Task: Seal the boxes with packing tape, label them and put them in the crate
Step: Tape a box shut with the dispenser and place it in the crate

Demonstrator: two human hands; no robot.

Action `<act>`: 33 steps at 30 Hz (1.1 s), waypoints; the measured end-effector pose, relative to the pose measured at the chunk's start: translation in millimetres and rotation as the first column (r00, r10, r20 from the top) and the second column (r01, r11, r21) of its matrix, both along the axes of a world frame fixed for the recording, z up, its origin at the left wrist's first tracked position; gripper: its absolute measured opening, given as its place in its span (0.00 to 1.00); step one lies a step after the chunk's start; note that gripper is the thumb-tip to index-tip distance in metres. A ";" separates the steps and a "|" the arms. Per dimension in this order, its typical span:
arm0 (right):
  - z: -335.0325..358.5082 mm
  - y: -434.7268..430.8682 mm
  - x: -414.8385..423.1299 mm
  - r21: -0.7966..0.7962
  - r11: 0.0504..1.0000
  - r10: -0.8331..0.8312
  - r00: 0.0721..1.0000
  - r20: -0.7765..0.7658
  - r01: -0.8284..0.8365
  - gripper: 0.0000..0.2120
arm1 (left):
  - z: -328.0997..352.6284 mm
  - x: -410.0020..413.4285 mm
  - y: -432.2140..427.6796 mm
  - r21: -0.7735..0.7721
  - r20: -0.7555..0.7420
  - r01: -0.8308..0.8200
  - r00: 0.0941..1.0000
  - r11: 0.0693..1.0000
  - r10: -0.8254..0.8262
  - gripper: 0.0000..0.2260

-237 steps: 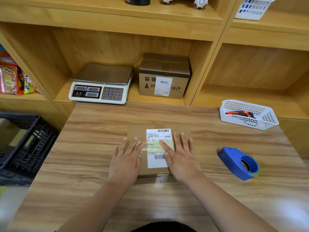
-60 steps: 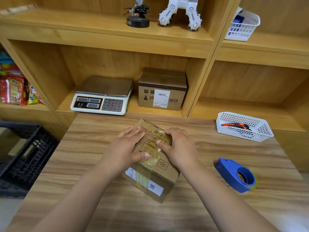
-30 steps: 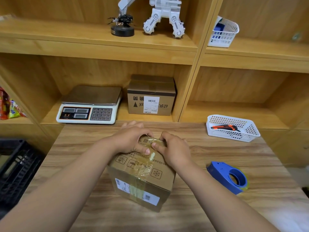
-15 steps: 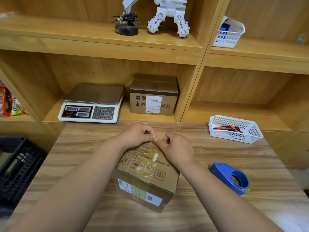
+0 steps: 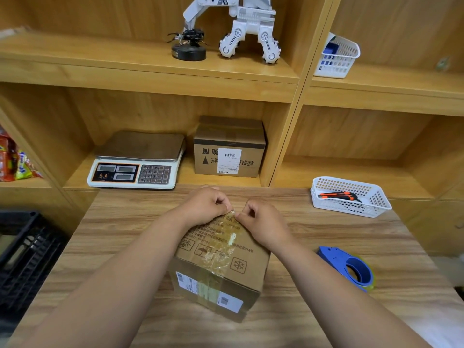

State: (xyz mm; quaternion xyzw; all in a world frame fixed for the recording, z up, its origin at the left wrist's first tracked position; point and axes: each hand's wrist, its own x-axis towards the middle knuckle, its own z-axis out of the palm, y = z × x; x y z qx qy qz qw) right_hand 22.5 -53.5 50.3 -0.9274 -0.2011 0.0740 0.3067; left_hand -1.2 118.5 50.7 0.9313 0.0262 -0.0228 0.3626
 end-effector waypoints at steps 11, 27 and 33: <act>6.5 -13.5 -28.2 -0.382 0.901 0.235 0.971 0.035 -0.204 0.47 | 3.1 -11.4 -3.2 0.129 0.115 -0.043 0.993 0.991 0.028 0.04; 2.0 -13.8 -25.7 -0.089 0.993 0.077 0.997 0.022 -0.075 0.24 | 9.4 -71.2 18.8 0.218 -0.215 0.264 0.952 0.940 -0.217 0.39; -5.1 -12.2 -26.3 0.040 0.998 -0.058 0.998 0.012 0.058 0.09 | -4.4 -92.3 5.7 0.191 0.147 -0.069 0.988 0.979 0.041 0.21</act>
